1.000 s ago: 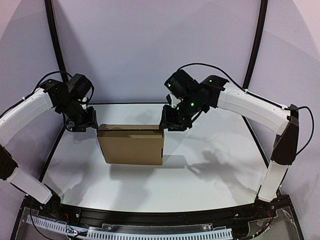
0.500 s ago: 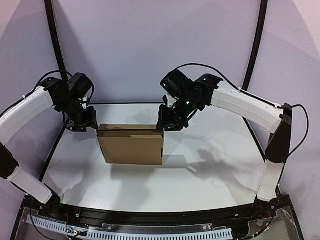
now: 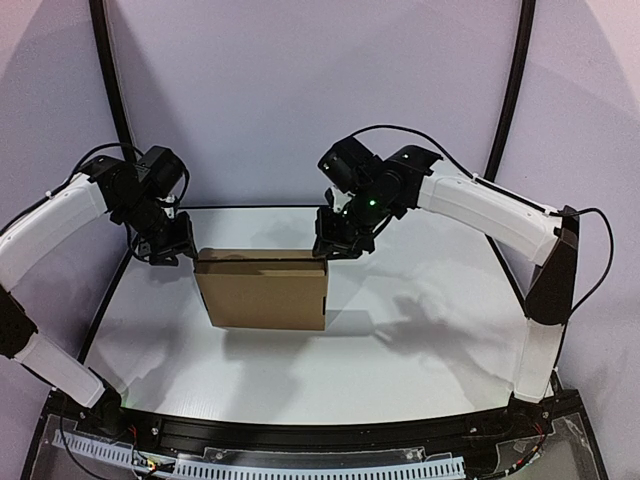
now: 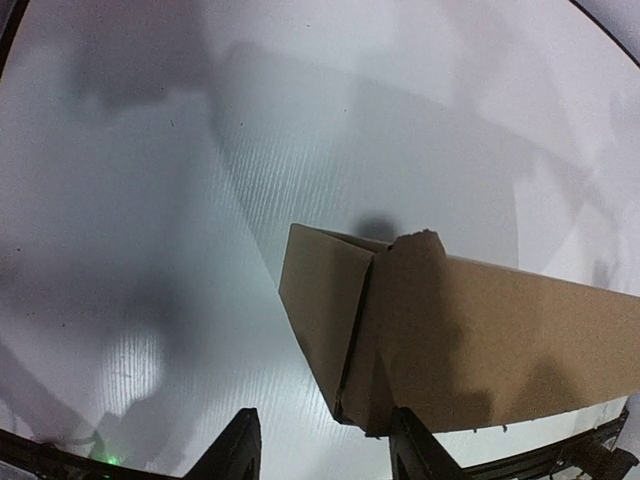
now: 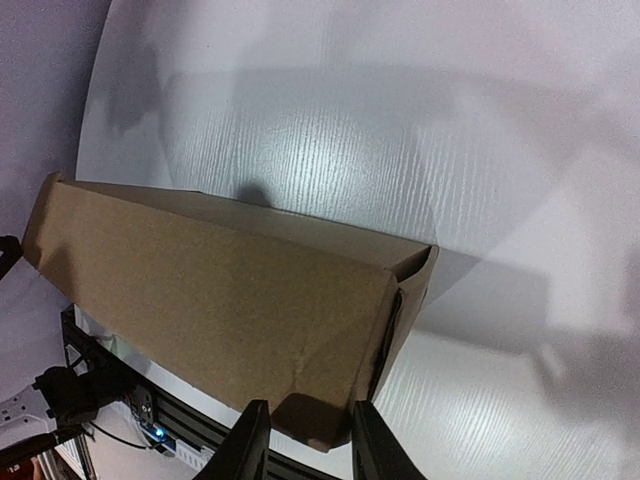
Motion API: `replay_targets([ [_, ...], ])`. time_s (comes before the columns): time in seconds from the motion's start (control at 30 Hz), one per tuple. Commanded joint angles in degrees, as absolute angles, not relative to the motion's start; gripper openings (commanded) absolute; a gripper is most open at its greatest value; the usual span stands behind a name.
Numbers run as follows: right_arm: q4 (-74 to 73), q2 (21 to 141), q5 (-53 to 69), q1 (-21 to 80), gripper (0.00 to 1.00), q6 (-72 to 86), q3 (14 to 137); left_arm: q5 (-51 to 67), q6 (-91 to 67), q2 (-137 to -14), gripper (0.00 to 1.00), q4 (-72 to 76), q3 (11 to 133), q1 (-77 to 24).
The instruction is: Fold the paper box
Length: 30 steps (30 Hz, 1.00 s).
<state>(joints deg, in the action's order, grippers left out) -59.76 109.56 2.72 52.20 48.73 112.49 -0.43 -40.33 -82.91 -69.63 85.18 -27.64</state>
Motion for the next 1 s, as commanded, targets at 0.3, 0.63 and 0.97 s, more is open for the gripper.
replay_targets([
  [0.3,-56.1,109.7,3.7,51.9,0.22,51.0,108.5,2.9,-43.8,-84.2,0.36,-64.6,83.2,-27.8],
  [0.63,-52.0,108.6,5.1,51.8,0.12,53.8,103.3,3.4,-44.7,-83.6,0.26,-63.6,80.3,-27.6],
  [0.97,-51.5,107.0,4.7,51.9,0.08,56.0,97.6,1.4,-45.7,-82.3,0.09,-63.8,77.0,-27.3],
])
